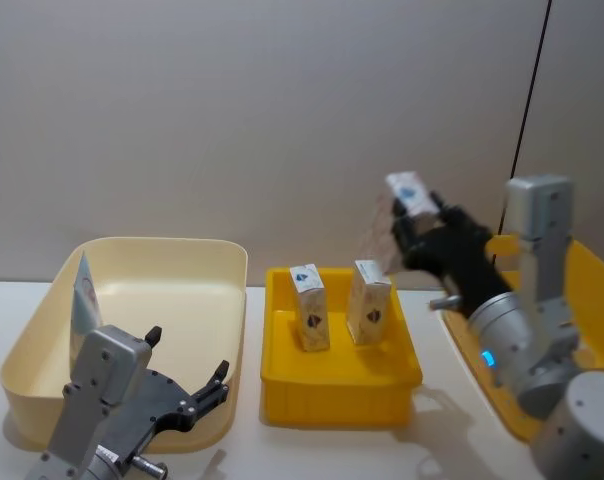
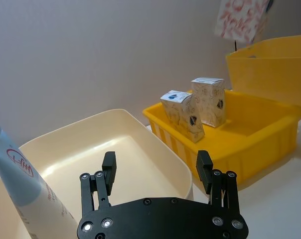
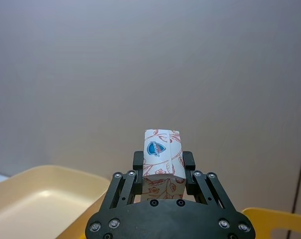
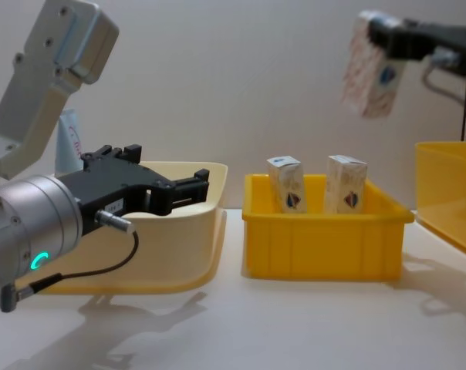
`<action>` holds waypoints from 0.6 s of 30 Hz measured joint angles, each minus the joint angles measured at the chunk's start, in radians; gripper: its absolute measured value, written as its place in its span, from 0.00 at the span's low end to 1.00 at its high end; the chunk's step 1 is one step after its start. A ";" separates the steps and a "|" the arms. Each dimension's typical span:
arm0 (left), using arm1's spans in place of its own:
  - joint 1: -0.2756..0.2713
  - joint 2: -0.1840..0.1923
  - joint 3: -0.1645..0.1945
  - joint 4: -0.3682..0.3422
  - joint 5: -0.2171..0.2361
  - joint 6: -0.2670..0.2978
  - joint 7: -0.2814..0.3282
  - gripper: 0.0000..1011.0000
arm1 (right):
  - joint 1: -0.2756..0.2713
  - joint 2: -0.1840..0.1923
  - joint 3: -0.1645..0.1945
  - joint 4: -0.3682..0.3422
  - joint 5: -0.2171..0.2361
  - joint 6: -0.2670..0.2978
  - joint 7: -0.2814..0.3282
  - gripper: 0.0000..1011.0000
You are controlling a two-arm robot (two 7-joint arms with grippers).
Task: Bimanual collaborative sorting of washing and personal care products
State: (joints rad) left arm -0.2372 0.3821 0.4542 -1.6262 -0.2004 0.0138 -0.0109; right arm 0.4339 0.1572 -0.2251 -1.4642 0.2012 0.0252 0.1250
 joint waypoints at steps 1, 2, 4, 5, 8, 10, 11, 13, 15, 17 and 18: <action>0.000 0.000 0.000 0.000 0.000 0.000 0.000 0.99 | -0.004 0.006 0.014 -0.015 -0.001 -0.010 -0.005 0.44; 0.000 0.000 0.000 0.000 0.000 0.000 0.000 0.99 | -0.006 0.008 0.021 -0.022 -0.003 -0.017 -0.008 0.44; 0.000 0.000 0.000 0.000 0.000 0.000 0.000 0.99 | -0.011 0.013 0.032 -0.034 -0.004 -0.025 -0.015 0.44; 0.000 0.000 0.000 0.000 0.000 0.000 0.000 0.99 | -0.017 0.018 0.048 -0.049 -0.006 -0.033 -0.020 0.44; 0.000 0.000 0.000 0.000 0.000 0.000 0.000 0.99 | -0.030 0.028 0.075 -0.075 -0.012 -0.047 -0.036 0.44; 0.000 0.000 0.000 0.000 0.000 0.000 0.000 0.99 | -0.037 0.033 0.089 -0.087 -0.015 -0.053 -0.043 0.44; 0.000 0.000 0.000 0.000 0.000 0.000 0.000 0.99 | -0.043 0.037 0.102 -0.098 -0.018 -0.058 -0.053 0.44; 0.000 0.000 0.000 0.000 0.000 0.000 0.000 0.99 | -0.052 0.042 0.118 -0.110 -0.022 -0.061 -0.061 0.44; 0.000 0.000 0.000 0.000 0.000 0.000 0.000 0.99 | -0.064 0.048 0.137 -0.126 -0.028 -0.065 -0.076 0.44; 0.000 0.000 0.000 0.000 0.000 0.000 0.000 0.99 | -0.076 0.054 0.157 -0.142 -0.034 -0.066 -0.090 0.44; 0.000 0.000 0.000 0.000 0.000 0.000 0.000 0.99 | -0.082 0.057 0.166 -0.148 -0.036 -0.066 -0.095 0.44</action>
State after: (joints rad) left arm -0.2371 0.3821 0.4542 -1.6262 -0.2004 0.0138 -0.0109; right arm 0.3518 0.2143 -0.0590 -1.6119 0.1648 -0.0404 0.0303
